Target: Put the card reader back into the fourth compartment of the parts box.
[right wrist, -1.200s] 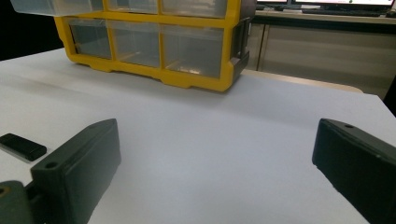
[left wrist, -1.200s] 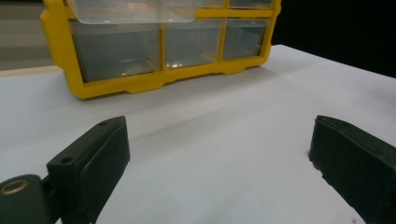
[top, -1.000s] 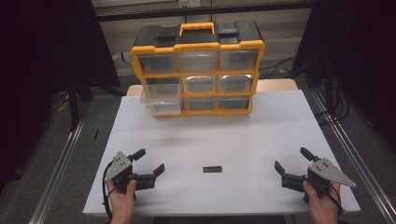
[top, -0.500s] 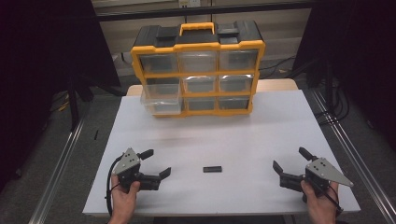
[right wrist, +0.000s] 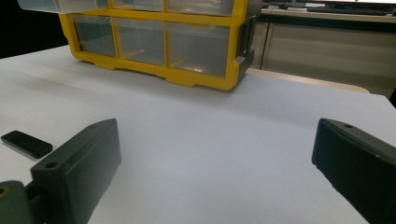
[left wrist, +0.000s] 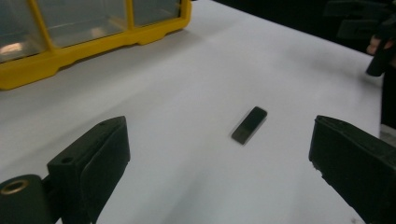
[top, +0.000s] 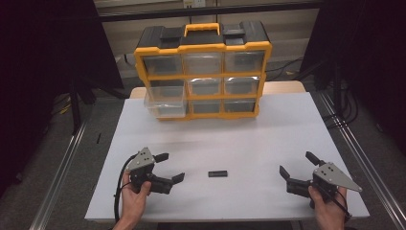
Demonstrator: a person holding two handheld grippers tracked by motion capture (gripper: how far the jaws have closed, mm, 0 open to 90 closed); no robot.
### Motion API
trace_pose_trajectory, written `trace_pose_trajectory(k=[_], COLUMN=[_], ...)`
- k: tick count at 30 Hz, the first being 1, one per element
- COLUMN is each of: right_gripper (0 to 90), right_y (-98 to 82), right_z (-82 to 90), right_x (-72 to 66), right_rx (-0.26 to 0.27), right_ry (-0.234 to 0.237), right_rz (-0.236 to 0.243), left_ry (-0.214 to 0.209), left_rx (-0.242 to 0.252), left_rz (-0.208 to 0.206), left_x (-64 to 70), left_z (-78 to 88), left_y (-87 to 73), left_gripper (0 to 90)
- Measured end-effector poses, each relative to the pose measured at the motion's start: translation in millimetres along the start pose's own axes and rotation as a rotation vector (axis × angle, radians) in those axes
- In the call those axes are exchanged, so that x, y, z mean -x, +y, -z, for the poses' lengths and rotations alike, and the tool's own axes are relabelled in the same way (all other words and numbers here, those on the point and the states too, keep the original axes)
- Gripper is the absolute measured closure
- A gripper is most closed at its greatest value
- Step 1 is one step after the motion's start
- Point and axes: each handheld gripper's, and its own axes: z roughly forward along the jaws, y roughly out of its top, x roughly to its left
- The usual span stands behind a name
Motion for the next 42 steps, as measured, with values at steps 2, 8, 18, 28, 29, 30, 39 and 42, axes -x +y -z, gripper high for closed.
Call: trace_pose_trajectory(k=[2,8,18,28,29,30,39,42], right_gripper=[1.3,1.4,1.6,1.8,1.8,1.8,1.8,1.8], right_y=[0.0,0.1,0.1,-0.2,-0.2,-0.2,-0.4,-0.4], right_z=[-1.2,-1.5,-1.3,-1.4,-1.3,-1.3,-1.2,-1.4], right_x=[-0.6,-1.2,-1.6,-1.6,-1.7,-1.7,-1.7,-2.1], right_rx=[0.0,-0.004,-0.004,-0.005,-0.006,-0.008,-0.009,-0.011], right_ry=[0.004,0.006,0.01,0.015,0.016,0.015,0.011,0.012], right_rz=[0.002,0.005,0.004,0.009,0.01,0.01,0.007,0.006], left_ry=[-0.037,-0.064,-0.15,-0.191,-0.193,-0.195,-0.208,-0.207], left_rx=[-0.006,-0.048,-0.177,-0.263,-0.268,-0.27,-0.334,-0.335], left_rz=[0.009,-0.037,-0.09,-0.116,-0.124,-0.134,-0.194,-0.222], left_x=[-2.3,-1.7,5.8,11.6,12.0,12.7,13.5,13.8], left_z=[-5.3,-22.4,-46.0,-72.1,-74.5,-77.1,-95.9,-103.9], left_y=[4.1,12.6,23.8,27.1,27.0,27.0,30.4,31.9], left_gripper=[5.4,5.6,5.7,5.6,5.6,5.6,5.7,5.1])
